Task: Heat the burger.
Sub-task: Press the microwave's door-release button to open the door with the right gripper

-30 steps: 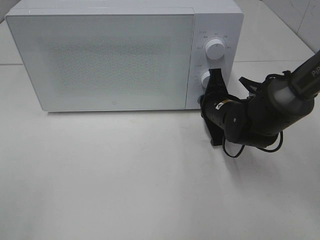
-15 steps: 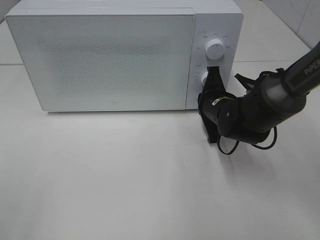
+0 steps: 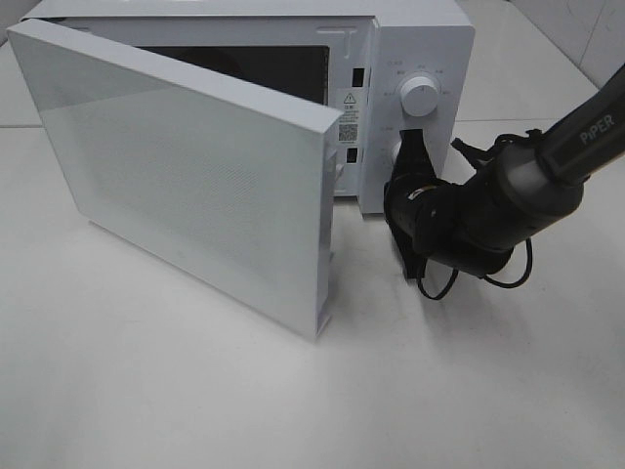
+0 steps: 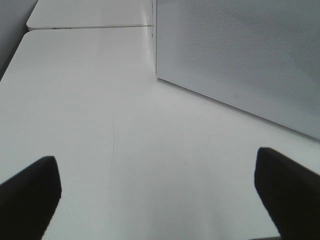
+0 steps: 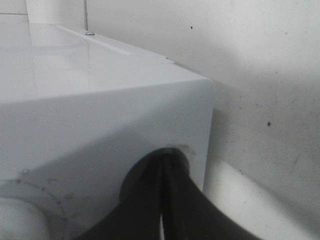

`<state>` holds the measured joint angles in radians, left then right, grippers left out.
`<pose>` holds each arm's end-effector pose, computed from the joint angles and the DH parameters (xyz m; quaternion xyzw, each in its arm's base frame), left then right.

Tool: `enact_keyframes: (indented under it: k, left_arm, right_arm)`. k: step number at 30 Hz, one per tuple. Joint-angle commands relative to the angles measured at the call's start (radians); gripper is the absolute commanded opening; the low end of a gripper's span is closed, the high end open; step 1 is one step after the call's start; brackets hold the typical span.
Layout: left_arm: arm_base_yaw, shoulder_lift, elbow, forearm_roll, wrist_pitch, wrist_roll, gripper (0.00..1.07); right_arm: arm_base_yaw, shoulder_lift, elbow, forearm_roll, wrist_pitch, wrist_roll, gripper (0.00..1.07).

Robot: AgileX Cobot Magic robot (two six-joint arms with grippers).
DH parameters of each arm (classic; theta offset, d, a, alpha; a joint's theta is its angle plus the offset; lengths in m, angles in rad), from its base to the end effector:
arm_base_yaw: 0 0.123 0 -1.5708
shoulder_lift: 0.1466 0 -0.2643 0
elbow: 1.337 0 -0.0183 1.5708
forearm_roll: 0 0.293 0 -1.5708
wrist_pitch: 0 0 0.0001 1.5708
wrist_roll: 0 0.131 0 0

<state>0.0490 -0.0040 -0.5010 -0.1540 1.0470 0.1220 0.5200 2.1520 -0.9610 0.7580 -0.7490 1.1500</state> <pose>0.0889 -0.0131 0.2828 0.0335 0.8451 -0.0315 0.5326 0.3993 0.1580 0.0104 0.5845 0.6115 0.3585 0.3947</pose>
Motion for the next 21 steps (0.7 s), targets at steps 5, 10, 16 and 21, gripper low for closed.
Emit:
enact_keyframes:
  k: [5,10,16,21]
  left_arm:
    - [0.004,-0.022,0.003,-0.006,-0.008,0.000,1.05]
    - [0.004,-0.022,0.003,-0.006,-0.008,0.000,1.05]
    - [0.004,-0.022,0.003,-0.006,-0.008,0.000,1.05]
    - [0.004,-0.022,0.003,-0.006,-0.008,0.000,1.05]
  right_arm:
    - [-0.032,-0.011,-0.092,-0.098,-0.174,-0.021,0.00]
    - [-0.031,-0.024,-0.075,-0.096,-0.128,-0.021,0.00]
    - [-0.028,-0.050,-0.048,-0.091,-0.068,-0.021,0.00]
    - [-0.019,-0.070,-0.002,-0.093,-0.045,-0.016,0.00]
